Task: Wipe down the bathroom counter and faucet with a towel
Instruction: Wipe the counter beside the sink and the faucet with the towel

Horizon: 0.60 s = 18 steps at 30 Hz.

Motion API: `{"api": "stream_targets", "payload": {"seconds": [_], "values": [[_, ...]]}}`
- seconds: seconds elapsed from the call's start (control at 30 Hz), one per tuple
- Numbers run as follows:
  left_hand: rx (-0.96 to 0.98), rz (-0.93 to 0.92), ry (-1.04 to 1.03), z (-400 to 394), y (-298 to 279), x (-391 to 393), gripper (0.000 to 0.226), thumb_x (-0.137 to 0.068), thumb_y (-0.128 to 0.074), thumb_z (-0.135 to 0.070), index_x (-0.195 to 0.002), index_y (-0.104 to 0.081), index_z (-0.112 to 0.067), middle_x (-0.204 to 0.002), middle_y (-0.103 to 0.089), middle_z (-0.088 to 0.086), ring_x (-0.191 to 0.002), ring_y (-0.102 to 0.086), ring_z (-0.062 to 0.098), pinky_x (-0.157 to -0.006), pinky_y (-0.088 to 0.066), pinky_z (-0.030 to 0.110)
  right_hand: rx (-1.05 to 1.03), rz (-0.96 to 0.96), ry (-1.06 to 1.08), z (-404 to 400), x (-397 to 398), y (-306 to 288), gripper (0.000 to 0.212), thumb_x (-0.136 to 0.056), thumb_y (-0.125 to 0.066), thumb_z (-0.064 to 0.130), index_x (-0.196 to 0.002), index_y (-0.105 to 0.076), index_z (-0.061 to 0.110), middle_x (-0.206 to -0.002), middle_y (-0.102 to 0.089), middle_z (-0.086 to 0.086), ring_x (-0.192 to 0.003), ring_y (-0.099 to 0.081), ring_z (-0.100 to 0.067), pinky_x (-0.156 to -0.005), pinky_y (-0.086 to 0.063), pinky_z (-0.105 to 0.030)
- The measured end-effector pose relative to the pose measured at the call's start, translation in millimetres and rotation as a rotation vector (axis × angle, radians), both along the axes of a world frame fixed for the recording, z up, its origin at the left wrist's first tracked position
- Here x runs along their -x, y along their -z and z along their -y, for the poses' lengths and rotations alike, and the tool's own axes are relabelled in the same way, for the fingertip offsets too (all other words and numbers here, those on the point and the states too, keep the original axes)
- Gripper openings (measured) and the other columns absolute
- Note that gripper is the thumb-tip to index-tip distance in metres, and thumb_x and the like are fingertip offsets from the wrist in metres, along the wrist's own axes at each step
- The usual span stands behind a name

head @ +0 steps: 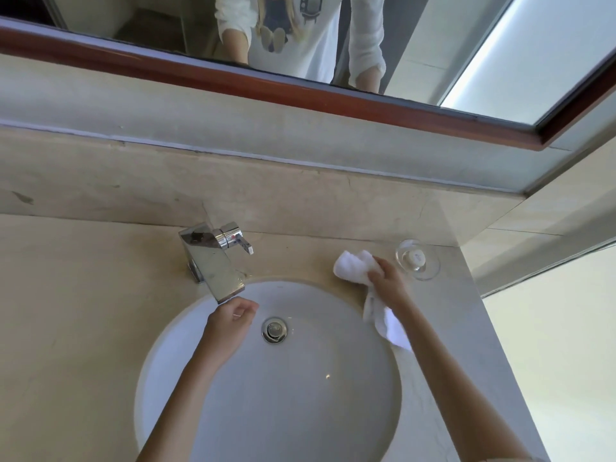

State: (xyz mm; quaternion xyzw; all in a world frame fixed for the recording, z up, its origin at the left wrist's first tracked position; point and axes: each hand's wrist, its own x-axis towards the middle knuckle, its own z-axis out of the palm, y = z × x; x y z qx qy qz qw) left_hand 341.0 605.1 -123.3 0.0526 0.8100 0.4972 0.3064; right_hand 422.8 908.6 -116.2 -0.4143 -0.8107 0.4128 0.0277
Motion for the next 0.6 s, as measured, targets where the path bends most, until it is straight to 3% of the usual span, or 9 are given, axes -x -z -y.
{"api": "stream_targets", "payload": {"seconds": [0.07, 0.17, 0.23, 0.33, 0.43, 0.5, 0.6], "values": [[0.005, -0.011, -0.017, 0.3, -1.8, 3.1, 0.016, -0.091, -0.055, -0.021, -0.082, -0.065, -0.030, -0.103, -0.067, 0.002, -0.102, -0.063, 0.022, -0.090, -0.048, 0.037, -0.178, 0.077, 0.051, 17.7, 4.8, 26.8, 0.048, -0.092, -0.043, 0.008, -0.140, -0.039, 0.009, -0.136, -0.045, -0.017, -0.123, -0.041, -0.033, -0.104, -0.032, -0.038], [0.013, -0.026, -0.035, 1.8, -0.1, 4.9, 0.018, -0.092, -0.054, -0.021, -0.080, -0.064, -0.031, -0.106, -0.066, 0.004, -0.100, -0.063, 0.023, -0.090, -0.047, 0.034, -0.364, 0.157, 0.122, 54.8, 21.7, 36.7, 0.049, -0.092, -0.049, 0.015, -0.139, -0.038, 0.012, -0.137, -0.038, -0.016, -0.117, -0.037, -0.036, -0.099, -0.033, -0.041], [0.020, -0.042, -0.040, 3.2, 1.2, 3.4, 0.016, -0.092, -0.053, -0.021, -0.083, -0.064, -0.029, -0.104, -0.067, 0.004, -0.099, -0.063, 0.023, -0.090, -0.045, 0.032, -0.337, 0.110, 0.073, 85.0, 47.4, 36.5, 0.048, -0.091, -0.051, 0.018, -0.138, -0.040, 0.012, -0.135, -0.038, -0.016, -0.115, -0.038, -0.036, -0.097, -0.032, -0.039], [0.041, -0.041, -0.045, 8.6, 2.2, -1.4, 0.015, -0.092, -0.052, -0.020, -0.089, -0.066, -0.026, -0.101, -0.068, 0.002, -0.099, -0.063, 0.022, -0.085, -0.046, 0.030, -0.282, 0.015, -0.251, 146.4, 82.6, 37.7, 0.046, -0.092, -0.049, 0.016, -0.137, -0.043, 0.012, -0.136, -0.041, -0.017, -0.114, -0.041, -0.036, -0.096, -0.031, -0.035], [0.075, -0.029, -0.029, 14.9, 1.8, -5.2, 0.017, -0.093, -0.049, -0.018, -0.093, -0.065, -0.022, -0.100, -0.067, 0.002, -0.098, -0.062, 0.022, -0.079, -0.042, 0.028, -0.080, -0.030, -0.451, 184.6, 96.3, 28.3, 0.047, -0.088, -0.051, 0.018, -0.135, -0.049, 0.013, -0.129, -0.051, -0.019, -0.113, -0.049, -0.036, -0.094, -0.037, -0.033], [0.099, -0.031, -0.001, 19.3, 2.4, -3.8, 0.016, -0.093, -0.049, -0.019, -0.093, -0.065, -0.023, -0.100, -0.067, 0.001, -0.098, -0.062, 0.021, -0.079, -0.043, 0.027, 0.045, -0.071, -0.384, 174.2, 91.7, 16.1, 0.051, -0.081, -0.048, 0.027, -0.130, -0.054, 0.012, -0.121, -0.060, -0.017, -0.110, -0.056, -0.033, -0.089, -0.043, -0.033], [0.106, -0.017, 0.026, 22.7, 4.9, 4.1, 0.015, -0.093, -0.051, -0.020, -0.090, -0.064, -0.027, -0.101, -0.066, 0.000, -0.098, -0.063, 0.020, -0.081, -0.043, 0.027, 0.000, -0.131, -0.108, 117.5, 68.9, 0.4, 0.049, -0.083, -0.053, 0.025, -0.130, -0.053, 0.008, -0.119, -0.063, -0.018, -0.109, -0.059, -0.033, -0.088, -0.046, -0.036]]}}
